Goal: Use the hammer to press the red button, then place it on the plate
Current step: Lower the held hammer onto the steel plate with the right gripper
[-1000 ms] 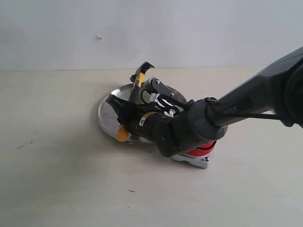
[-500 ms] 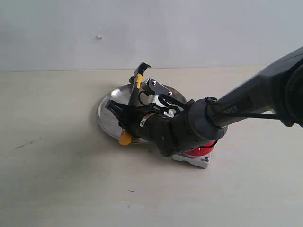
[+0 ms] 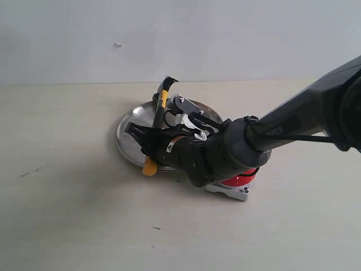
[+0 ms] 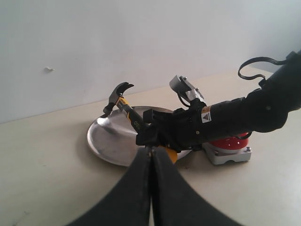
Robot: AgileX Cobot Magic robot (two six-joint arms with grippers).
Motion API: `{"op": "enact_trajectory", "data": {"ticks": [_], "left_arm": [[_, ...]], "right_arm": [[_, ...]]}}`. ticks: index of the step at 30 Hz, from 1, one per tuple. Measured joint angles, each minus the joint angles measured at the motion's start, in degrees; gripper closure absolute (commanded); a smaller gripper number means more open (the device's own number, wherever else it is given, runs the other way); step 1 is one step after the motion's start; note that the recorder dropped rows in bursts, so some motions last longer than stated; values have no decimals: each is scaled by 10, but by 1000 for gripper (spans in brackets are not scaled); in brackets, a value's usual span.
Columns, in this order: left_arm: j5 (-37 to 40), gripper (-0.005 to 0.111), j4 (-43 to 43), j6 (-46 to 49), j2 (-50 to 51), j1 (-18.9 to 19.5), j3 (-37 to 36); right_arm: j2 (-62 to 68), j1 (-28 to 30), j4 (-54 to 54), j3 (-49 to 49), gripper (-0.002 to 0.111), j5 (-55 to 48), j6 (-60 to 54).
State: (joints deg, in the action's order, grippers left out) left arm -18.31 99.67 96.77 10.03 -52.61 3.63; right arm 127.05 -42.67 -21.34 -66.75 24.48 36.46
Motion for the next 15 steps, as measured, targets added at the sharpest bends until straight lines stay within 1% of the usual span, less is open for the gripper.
{"op": "enact_trajectory", "data": {"ticks": [3, 6, 15], "left_arm": [[0, 107, 0, 0, 0, 0, 0], [0, 107, 0, 0, 0, 0, 0], [0, 107, 0, 0, 0, 0, 0]], "right_arm": [[0, 0, 2, 0, 73, 1, -1], [0, 0, 5, -3, 70, 14, -6], [0, 0, 3, -4, 69, 16, -8]]}}
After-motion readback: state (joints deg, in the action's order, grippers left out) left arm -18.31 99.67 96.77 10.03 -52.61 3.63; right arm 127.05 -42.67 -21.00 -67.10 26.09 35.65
